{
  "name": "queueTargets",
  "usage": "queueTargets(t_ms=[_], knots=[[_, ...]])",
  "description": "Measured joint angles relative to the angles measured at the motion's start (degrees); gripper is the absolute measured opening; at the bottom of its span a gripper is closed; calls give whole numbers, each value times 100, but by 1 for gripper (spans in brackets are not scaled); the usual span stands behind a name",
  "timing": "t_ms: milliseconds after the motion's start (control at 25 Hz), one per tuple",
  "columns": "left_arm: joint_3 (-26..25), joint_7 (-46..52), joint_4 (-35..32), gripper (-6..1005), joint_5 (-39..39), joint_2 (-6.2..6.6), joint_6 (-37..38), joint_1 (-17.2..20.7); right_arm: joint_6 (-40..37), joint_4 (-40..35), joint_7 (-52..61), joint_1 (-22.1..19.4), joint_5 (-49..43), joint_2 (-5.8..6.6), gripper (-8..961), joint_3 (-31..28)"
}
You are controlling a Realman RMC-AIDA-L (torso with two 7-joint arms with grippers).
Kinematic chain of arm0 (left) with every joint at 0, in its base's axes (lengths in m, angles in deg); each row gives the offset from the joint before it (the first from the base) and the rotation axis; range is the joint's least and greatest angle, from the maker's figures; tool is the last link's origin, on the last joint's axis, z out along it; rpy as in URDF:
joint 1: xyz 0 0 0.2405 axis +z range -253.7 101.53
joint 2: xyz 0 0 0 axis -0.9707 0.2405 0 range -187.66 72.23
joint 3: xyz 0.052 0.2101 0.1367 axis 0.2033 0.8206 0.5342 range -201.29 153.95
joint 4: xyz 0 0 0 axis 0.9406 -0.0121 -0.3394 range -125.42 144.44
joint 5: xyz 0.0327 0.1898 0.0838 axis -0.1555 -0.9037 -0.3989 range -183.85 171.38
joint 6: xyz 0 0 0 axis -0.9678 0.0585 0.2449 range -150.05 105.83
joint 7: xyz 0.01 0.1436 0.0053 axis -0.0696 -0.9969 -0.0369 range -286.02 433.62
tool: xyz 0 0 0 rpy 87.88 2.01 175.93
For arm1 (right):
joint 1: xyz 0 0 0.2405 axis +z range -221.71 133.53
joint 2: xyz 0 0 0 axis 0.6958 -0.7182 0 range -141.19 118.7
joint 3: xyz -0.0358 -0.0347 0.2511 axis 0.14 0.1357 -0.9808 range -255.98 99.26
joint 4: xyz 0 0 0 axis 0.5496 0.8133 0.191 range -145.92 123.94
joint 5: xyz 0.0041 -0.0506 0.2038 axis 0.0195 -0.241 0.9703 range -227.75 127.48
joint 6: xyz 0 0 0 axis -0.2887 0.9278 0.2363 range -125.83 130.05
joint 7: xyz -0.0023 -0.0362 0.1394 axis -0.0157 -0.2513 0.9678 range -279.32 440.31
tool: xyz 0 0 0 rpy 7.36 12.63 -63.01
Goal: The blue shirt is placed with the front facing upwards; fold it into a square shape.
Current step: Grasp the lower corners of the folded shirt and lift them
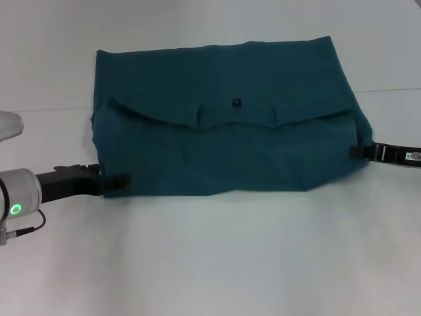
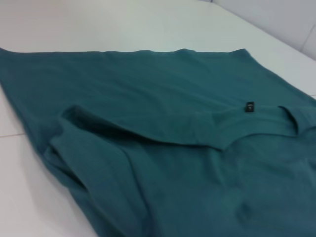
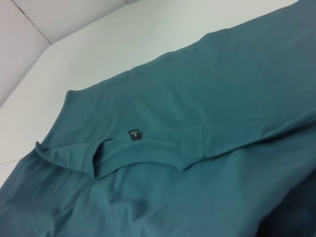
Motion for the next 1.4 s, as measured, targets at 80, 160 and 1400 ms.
queueTargets(t_ms=[80, 160, 1400], knots=[[25, -4, 18, 814, -4, 0, -87, -8, -32, -11, 0, -16, 15, 3, 11, 0], [40, -7, 37, 812, -36, 0, -210, -19, -54, -15, -2, -22, 24, 7, 11, 0], [647, 11, 194, 787, -279, -68, -429, -148, -23, -5, 0, -30, 48, 16, 10, -15]])
